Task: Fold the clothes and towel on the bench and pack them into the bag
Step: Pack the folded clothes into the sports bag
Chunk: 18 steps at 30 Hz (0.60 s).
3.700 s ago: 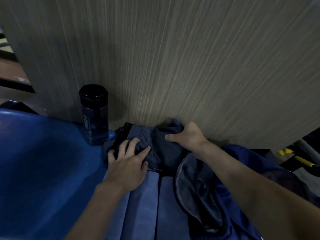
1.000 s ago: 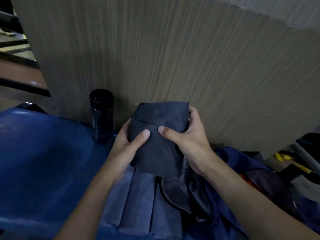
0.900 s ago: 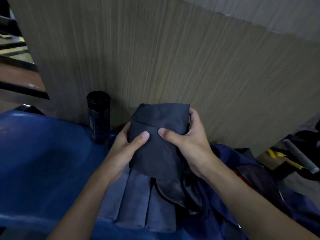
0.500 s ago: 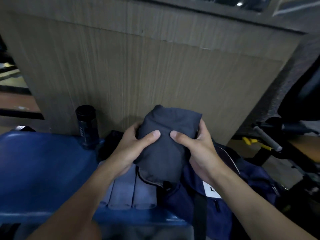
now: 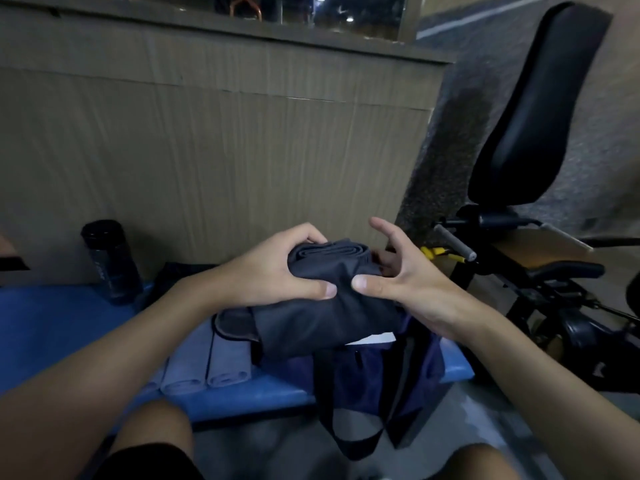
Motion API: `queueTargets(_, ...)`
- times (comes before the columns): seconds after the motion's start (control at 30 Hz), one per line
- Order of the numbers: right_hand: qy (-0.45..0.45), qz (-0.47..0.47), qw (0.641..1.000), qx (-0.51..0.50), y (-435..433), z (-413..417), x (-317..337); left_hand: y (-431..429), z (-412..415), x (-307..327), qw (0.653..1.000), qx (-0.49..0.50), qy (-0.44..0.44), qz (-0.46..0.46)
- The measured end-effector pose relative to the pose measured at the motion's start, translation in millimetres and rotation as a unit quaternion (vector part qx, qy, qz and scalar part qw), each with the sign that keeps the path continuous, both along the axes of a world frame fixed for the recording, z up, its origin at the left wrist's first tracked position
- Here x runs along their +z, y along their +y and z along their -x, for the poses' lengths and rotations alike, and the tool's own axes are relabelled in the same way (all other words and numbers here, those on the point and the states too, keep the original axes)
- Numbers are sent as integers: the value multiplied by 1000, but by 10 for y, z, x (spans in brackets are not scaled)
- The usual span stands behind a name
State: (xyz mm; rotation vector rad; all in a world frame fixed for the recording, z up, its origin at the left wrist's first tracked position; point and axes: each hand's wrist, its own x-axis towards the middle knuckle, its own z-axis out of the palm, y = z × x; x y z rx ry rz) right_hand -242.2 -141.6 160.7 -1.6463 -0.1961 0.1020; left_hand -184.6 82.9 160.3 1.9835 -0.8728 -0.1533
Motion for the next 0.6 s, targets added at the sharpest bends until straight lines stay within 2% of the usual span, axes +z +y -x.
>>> queueTargets(0.13,-35,70,997,-22,-152,129,22,-233,119,127,998,-32,-23,-51)
queueTargets(0.3,-34,113,992,-39,-333,304,35,-492,222,248,991,-55,-52,-106)
queueTargets(0.4,-31,81,996,-20,-432,422,43,-633,251,275,987,-78,-69,-123)
queueTargets(0.6,-27,40,997,-61,-605,577,-2,-877,286,288,981,-120,-78,-131)
